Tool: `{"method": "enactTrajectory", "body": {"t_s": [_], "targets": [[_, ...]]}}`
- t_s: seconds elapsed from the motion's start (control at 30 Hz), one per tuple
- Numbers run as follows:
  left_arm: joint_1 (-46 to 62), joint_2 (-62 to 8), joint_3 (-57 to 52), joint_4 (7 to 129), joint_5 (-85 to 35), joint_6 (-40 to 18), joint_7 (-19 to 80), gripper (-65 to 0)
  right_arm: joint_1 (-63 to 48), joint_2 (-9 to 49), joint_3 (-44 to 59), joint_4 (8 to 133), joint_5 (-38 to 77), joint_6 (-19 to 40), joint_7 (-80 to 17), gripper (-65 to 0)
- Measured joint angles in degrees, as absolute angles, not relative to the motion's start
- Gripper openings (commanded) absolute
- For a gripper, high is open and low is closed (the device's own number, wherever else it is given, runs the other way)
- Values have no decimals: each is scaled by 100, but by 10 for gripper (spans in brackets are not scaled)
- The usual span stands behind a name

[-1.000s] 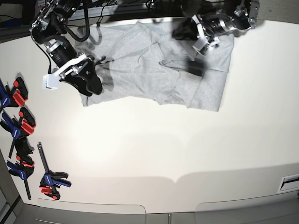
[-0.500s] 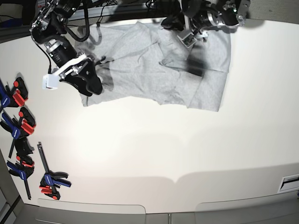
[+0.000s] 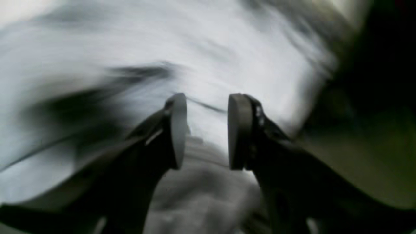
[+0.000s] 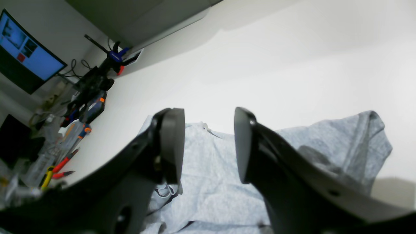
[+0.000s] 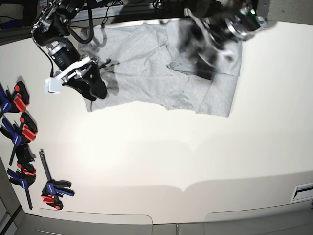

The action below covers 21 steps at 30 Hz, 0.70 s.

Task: Fold the T-shirt properly
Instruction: 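Carry the held fabric over the shirt toward the right gripper, then lower the fabric onto the shirt and open the left gripper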

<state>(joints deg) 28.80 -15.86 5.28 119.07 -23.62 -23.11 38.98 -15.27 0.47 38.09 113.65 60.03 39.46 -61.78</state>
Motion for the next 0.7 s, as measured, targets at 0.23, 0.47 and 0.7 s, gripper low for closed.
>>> {"method": "enactTrajectory", "body": {"t_s": [0.23,0.47,0.7], "targets": [[2222,-1435,5,10855,-2757,-1712,3933,-463,-1525,36,3802,11365,6007,3948,-6178,-415],[1975,-1055,30,10471,-3190,-2145,4195,-438,-1527,36,3804,11365,6005,3948,-6182,-415],[1680,-1048,19,10466,-2589,-1820,4158,-402,-1525,34,3804,11365,6003,3948,-6184,-415]]}}
